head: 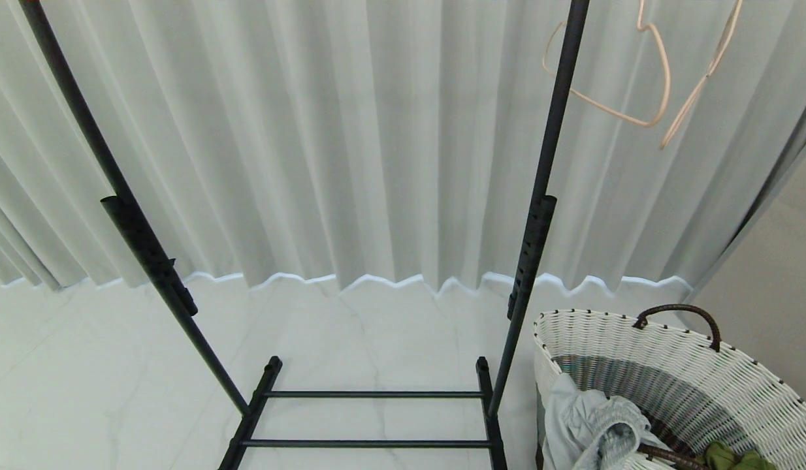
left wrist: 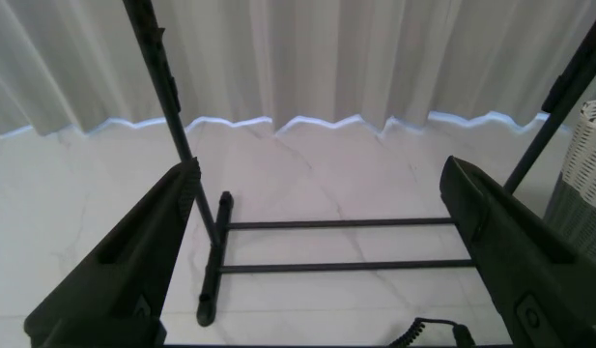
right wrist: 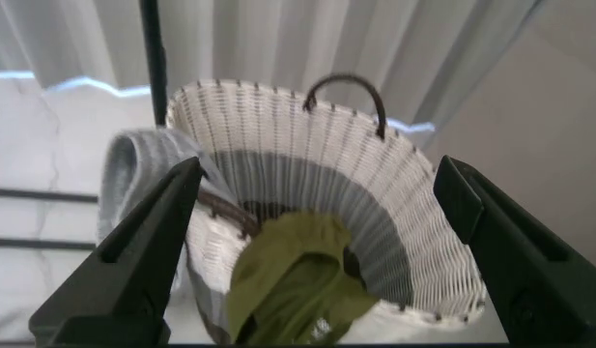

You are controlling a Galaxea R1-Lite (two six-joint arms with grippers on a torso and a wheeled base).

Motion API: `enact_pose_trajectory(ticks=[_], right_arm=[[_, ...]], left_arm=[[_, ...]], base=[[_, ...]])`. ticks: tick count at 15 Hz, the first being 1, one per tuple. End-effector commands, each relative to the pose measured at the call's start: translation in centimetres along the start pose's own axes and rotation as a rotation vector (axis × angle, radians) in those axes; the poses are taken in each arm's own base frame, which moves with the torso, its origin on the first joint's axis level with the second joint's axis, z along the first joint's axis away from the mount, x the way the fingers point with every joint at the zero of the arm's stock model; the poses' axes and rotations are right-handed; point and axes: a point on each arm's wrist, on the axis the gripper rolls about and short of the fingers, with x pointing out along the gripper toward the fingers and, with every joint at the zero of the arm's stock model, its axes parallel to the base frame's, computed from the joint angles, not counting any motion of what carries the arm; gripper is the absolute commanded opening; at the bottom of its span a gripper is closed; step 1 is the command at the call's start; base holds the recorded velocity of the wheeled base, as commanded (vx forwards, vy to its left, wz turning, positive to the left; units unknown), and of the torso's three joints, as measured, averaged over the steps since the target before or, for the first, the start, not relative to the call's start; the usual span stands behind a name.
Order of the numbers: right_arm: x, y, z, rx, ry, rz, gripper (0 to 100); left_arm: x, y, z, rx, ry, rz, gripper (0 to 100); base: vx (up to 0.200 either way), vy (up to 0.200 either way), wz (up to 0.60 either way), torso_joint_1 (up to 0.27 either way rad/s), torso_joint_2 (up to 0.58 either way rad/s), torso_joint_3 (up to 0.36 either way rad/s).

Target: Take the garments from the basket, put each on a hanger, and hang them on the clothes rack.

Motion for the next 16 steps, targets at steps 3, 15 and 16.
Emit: enact_pose_trajectory(ticks=[3,15,16], right_arm=[[1.1,-0.7,5.5,-0.075,0.074,0.039,100],[12.2,-3.8,5.0,-0.855,0.791,0.205,100],[12.2,-3.8,3.9,-0.839,0.834,0.240,100]], left_arm=[[0.0,0.0,0.0,0.000,0.001,0.000,100],[0.0,0.0,0.0,0.000,0.001,0.000,100],[0.0,0.0,0.0,0.000,0.001,0.000,100]], base=[[0.000,0.000,0.00,0.000,0.00,0.000],[0.000,0.000,0.00,0.000,0.00,0.000],[0.000,0.000,0.00,0.000,0.00,0.000]])
